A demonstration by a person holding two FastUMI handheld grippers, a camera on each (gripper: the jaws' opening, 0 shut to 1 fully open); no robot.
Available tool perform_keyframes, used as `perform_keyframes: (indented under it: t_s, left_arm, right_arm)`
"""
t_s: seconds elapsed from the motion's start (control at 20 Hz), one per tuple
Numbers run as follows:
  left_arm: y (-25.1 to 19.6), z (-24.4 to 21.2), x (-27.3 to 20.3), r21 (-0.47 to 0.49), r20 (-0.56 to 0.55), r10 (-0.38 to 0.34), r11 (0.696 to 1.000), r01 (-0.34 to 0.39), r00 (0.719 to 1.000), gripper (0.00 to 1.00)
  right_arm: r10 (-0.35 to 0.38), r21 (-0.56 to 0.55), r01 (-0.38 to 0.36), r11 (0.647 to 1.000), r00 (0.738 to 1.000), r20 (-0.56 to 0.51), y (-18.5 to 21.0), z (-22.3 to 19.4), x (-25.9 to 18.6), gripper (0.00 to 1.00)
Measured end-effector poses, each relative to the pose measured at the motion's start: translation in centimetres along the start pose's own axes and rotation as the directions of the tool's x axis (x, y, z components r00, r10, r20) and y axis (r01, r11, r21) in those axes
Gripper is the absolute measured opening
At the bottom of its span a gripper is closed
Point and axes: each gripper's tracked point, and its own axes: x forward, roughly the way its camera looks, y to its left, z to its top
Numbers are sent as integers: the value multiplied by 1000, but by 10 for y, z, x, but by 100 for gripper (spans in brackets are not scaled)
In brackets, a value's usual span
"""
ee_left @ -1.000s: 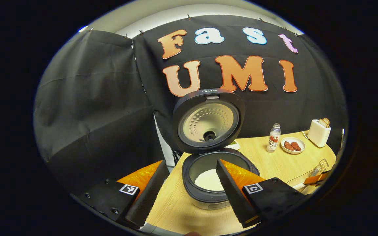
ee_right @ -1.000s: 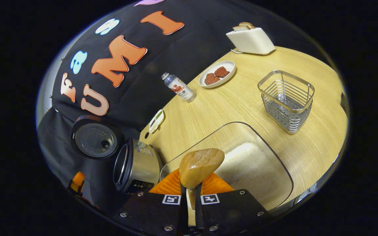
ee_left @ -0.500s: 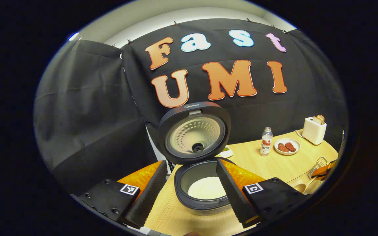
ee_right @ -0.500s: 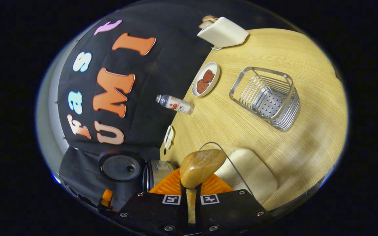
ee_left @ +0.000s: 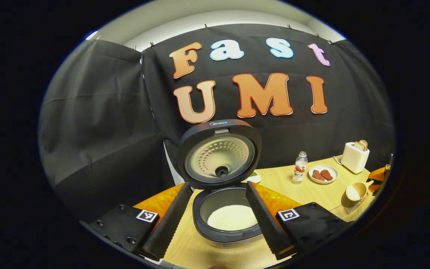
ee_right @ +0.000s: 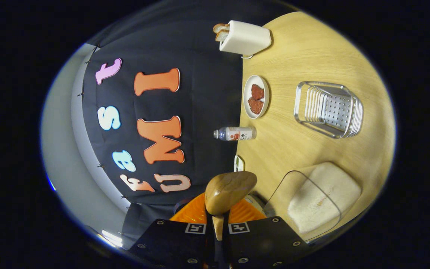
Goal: Close the left gripper, press the button to open the rice cooker; take a wooden spoon from the chopstick holder with the right hand, scoop a spoonful of rice and pour it into the rice cooker, then put the wooden spoon back into the chopstick holder.
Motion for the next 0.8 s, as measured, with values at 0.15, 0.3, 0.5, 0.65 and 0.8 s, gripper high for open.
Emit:
perform_keyframes:
  t_s: [0.15, 0.3, 0.5, 0.65, 0.8]
  left_arm:
    - [17, 2, -7, -28, 20, 26, 999, -26, 999, 96]
    - [45, 0, -13, -51, 25, 83, 995, -82, 996, 96]
    - [86, -10, -24, -62, 20, 164, 985, -162, 986, 100]
    - [123, -26, -38, -68, -15, 234, 970, -234, 972, 96]
    - [160, -41, -54, -77, -46, 312, 946, -315, 949, 96]
  right_arm:
    - [28, 10, -27, 1000, 998, -63, 26, -25, 23, 7]
    - [45, 9, -44, 999, 991, -126, 47, -51, 52, 8]
    - [35, 11, -34, 999, 977, -209, 61, -86, 93, 8]
    - [-3, 0, 3, 1000, 964, -267, 62, -112, 122, 8]
    - [-48, -40, 38, 998, 953, -298, 62, -132, 146, 8]
